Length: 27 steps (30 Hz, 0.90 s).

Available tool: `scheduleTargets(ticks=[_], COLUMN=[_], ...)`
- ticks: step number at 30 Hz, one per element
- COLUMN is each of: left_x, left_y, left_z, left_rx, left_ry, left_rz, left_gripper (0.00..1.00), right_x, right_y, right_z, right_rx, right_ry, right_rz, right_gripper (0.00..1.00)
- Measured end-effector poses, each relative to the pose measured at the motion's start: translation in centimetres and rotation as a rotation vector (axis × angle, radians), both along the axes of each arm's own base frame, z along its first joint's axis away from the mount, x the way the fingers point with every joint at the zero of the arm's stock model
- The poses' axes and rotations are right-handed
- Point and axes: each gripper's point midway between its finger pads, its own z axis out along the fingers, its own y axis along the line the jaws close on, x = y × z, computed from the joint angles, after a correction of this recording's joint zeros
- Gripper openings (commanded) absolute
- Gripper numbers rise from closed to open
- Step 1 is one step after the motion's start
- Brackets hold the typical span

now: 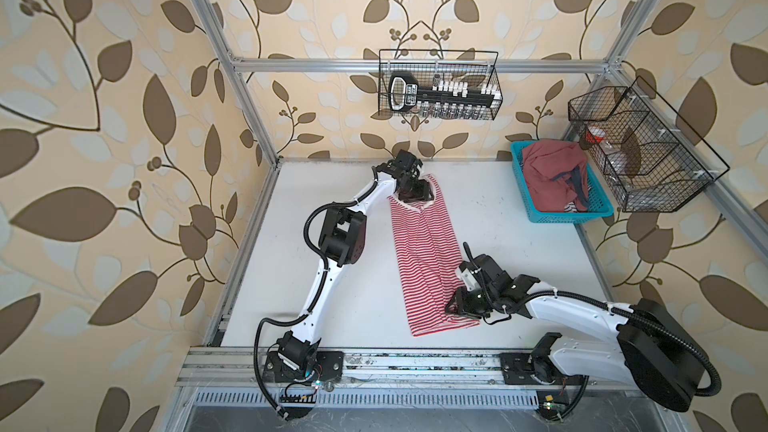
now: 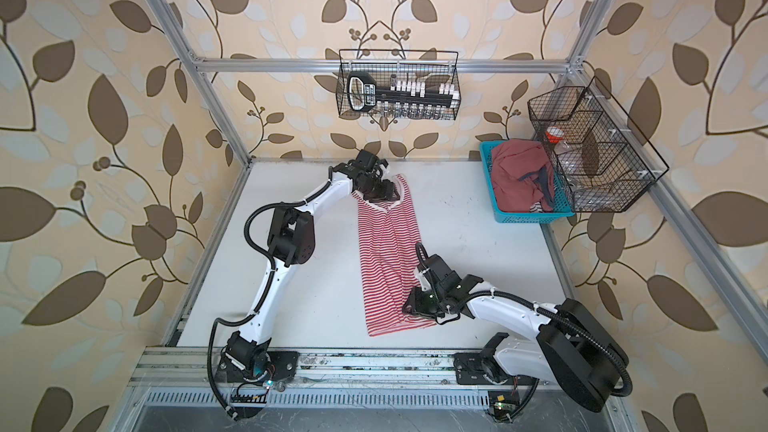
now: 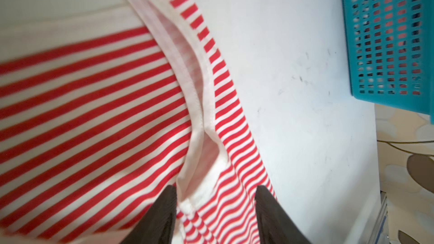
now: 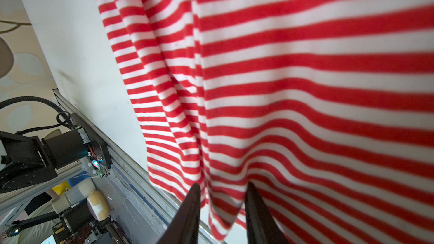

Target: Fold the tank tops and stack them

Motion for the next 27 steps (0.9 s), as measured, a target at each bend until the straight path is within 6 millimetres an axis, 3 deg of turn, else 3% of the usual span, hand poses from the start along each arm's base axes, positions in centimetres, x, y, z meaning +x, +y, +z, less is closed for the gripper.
scheduleTargets(ticks=[3, 6, 8, 10, 13, 18, 20, 23, 27], left_x=[-0.1, -1.7, -2.8, -4.3, -6.4, -9.9, -10.4, -10.5, -9.1], left_y=[0.9, 2.4, 4.0, 5.6, 7.3, 10.1, 10.9, 11.3, 10.8], left_z=[5.3, 10.1, 11.8, 11.7, 8.7, -1.0, -3.5, -5.8, -6.7], left_rx=[-0.014, -0.016, 0.004, 0.037, 0.087, 0.245, 0.291, 0.331, 0.338], left_ry=[-0.08, -0.147, -0.168, -0.149, -0.062, 0.166, 0.228, 0.273, 0.281], left_rz=[0.041, 0.074, 0.113, 0.163, 0.222, 0.291, 0.311, 0.328, 0.337], left_gripper=[0.57, 0.54, 0.5, 0.45, 0.37, 0.32, 0.32, 0.32, 0.37], right_x=[0.9, 1.4, 1.7, 2.1, 3.4, 5.9, 6.4, 6.2, 4.6], right_y=[0.8, 1.3, 1.5, 1.6, 1.4, 0.4, -0.1, -1.0, -2.1], right_z=[0.9, 1.5, 1.7, 1.9, 2.3, 4.0, 4.4, 4.3, 2.7], right_rx=[0.018, 0.028, 0.026, 0.02, -0.001, -0.037, -0.052, -0.075, -0.102], right_ry=[-0.025, -0.048, -0.056, -0.064, -0.076, -0.136, -0.152, -0.158, -0.12], right_rz=[0.007, 0.019, 0.031, 0.04, 0.046, 0.048, 0.047, 0.052, 0.063], right_gripper=[0.34, 0.34, 0.35, 0.34, 0.34, 0.35, 0.35, 0.35, 0.36])
